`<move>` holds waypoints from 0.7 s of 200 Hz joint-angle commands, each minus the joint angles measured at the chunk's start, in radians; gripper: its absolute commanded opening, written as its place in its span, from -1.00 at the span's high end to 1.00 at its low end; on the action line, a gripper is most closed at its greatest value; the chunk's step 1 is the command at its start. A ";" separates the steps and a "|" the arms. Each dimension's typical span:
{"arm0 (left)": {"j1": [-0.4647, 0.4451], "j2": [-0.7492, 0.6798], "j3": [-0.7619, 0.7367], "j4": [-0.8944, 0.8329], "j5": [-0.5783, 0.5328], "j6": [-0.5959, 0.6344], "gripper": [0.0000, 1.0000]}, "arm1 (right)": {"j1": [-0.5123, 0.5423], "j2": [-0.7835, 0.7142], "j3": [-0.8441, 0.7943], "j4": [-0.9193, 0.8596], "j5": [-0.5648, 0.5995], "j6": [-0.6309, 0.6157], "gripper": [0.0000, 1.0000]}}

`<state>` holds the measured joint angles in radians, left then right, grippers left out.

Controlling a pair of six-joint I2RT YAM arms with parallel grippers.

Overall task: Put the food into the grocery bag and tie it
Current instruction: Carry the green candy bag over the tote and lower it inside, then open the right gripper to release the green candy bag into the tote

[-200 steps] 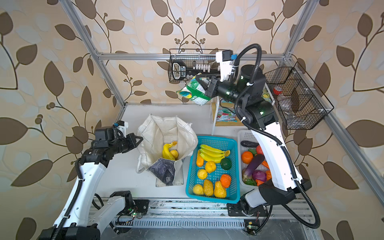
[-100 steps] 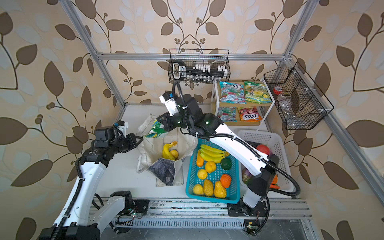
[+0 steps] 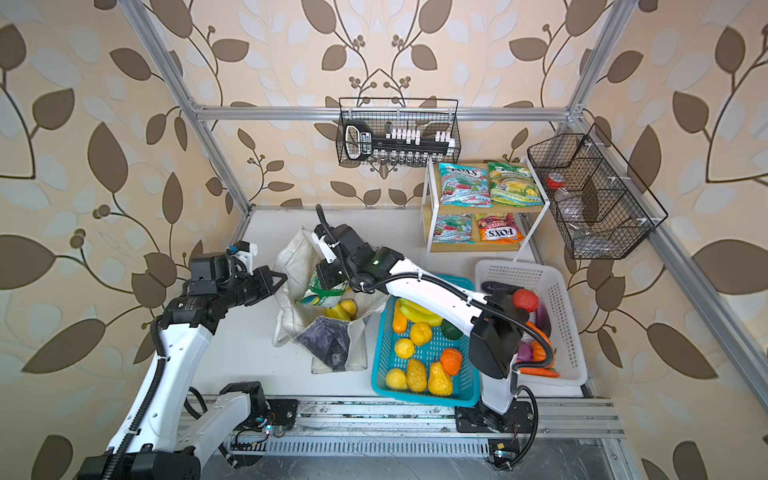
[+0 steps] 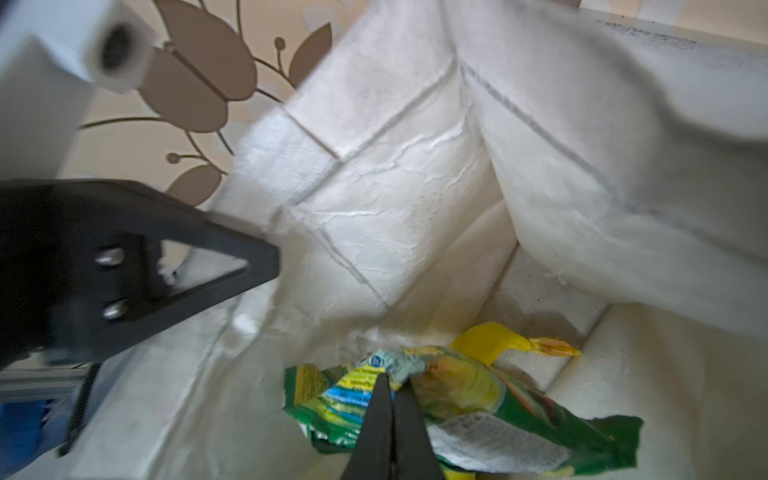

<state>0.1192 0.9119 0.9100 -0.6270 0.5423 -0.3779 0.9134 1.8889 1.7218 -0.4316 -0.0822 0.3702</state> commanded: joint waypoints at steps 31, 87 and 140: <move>0.005 -0.003 -0.002 0.035 0.027 -0.012 1.00 | -0.001 0.093 0.073 0.059 0.149 -0.073 1.00; 0.006 0.002 0.001 0.029 0.021 -0.012 1.00 | 0.007 -0.042 -0.284 0.161 0.165 -0.033 1.00; 0.006 -0.004 0.001 0.029 0.016 -0.006 1.00 | 0.005 -0.051 -0.368 0.077 0.160 -0.004 1.00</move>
<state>0.1192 0.9131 0.9100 -0.6258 0.5426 -0.3782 0.9047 1.8591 1.4223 -0.2756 0.0723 0.3538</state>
